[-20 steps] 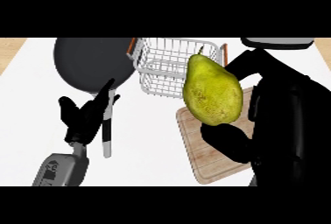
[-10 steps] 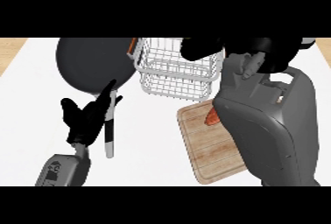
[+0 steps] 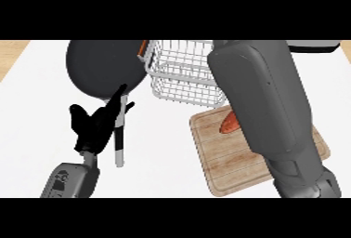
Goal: Pick the pear from the cutting board and place it in the tiered basket
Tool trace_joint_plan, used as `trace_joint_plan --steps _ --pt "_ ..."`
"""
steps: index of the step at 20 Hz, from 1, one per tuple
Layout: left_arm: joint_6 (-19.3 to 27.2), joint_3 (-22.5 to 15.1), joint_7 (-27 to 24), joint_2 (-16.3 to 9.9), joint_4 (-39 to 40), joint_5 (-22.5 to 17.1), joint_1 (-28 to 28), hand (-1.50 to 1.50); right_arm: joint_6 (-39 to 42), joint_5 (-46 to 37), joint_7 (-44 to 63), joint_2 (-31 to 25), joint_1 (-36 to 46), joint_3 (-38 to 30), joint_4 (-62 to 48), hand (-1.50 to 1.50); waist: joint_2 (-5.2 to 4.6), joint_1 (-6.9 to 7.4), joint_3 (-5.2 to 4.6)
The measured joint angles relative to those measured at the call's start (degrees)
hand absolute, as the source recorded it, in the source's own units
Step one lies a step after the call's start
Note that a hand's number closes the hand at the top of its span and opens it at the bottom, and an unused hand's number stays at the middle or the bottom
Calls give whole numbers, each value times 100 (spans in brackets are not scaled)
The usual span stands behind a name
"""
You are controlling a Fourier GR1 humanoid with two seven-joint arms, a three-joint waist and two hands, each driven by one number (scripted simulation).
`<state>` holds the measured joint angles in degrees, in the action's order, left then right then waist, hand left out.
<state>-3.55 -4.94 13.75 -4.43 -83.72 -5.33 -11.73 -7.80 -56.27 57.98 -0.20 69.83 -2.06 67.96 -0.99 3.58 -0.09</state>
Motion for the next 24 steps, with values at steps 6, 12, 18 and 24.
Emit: trace_joint_plan --steps 6,12,18,24 --pt "-26 -20 103 16 -5 -1 -119 0 -1448 1048 -855 10 187 -30 -1109 -150 -32 101 3" --pt "-97 -4 91 -3 7 -26 -112 0 -2647 1760 -1795 17 663 206 -2161 -150 -27 122 0" --pt "-102 88 62 -52 -14 -44 -53 0 -3682 1662 -2094 -4 1208 136 -2987 -150 8 1 -2" --pt "-30 218 107 -94 -104 -79 131 0 -4158 1444 -1518 -141 1184 -64 -2873 -150 109 -272 2"
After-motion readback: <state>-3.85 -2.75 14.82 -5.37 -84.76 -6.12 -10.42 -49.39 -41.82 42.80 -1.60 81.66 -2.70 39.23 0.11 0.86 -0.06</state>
